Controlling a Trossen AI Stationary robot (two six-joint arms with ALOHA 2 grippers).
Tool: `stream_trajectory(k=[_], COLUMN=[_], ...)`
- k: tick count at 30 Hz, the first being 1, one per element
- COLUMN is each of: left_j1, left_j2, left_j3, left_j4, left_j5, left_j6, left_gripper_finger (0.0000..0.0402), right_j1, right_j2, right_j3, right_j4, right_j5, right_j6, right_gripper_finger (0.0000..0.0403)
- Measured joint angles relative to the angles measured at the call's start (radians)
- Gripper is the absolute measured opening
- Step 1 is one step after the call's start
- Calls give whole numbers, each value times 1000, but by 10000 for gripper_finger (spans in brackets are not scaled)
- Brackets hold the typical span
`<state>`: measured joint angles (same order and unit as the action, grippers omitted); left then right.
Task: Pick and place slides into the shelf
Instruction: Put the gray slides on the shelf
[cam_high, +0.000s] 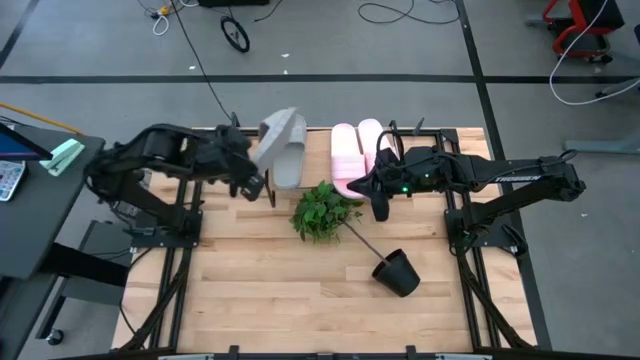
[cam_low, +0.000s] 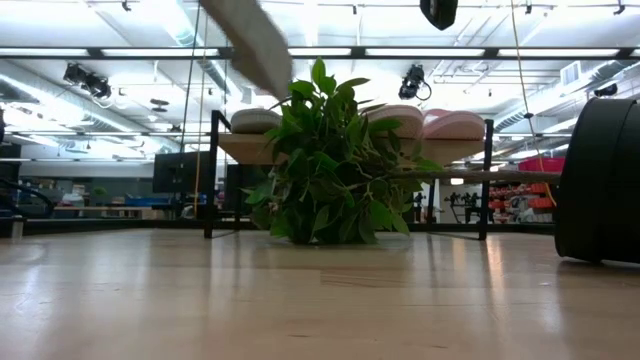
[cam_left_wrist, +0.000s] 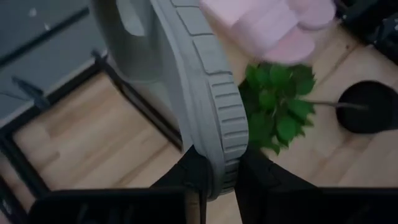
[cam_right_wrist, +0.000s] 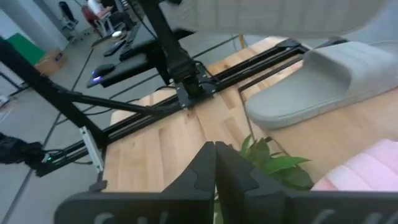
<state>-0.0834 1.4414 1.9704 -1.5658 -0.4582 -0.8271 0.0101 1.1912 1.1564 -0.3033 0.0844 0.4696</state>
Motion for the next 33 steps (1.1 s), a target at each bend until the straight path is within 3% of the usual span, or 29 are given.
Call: stream_trajectory(k=[5, 10, 19, 33], left_j1=[0, 21, 60, 103], left_j2=[135, 265, 428, 555], left_j3=[173, 274, 281, 279], left_j4=[1, 10, 74, 38], left_j5=[-102, -130, -231, -251], left_j6=[50, 90, 136, 159], left_gripper_finger=[54, 53, 53, 53], right_j1=[0, 0, 0, 0], right_j2=[0, -1, -1, -1], right_j3=[0, 0, 0, 0], right_j4=[-4, -6, -13, -36], right_j5=[-27, -63, -105, -123], right_j6=[-3, -22, -36, -52], right_gripper_finger=[12, 12, 12, 12])
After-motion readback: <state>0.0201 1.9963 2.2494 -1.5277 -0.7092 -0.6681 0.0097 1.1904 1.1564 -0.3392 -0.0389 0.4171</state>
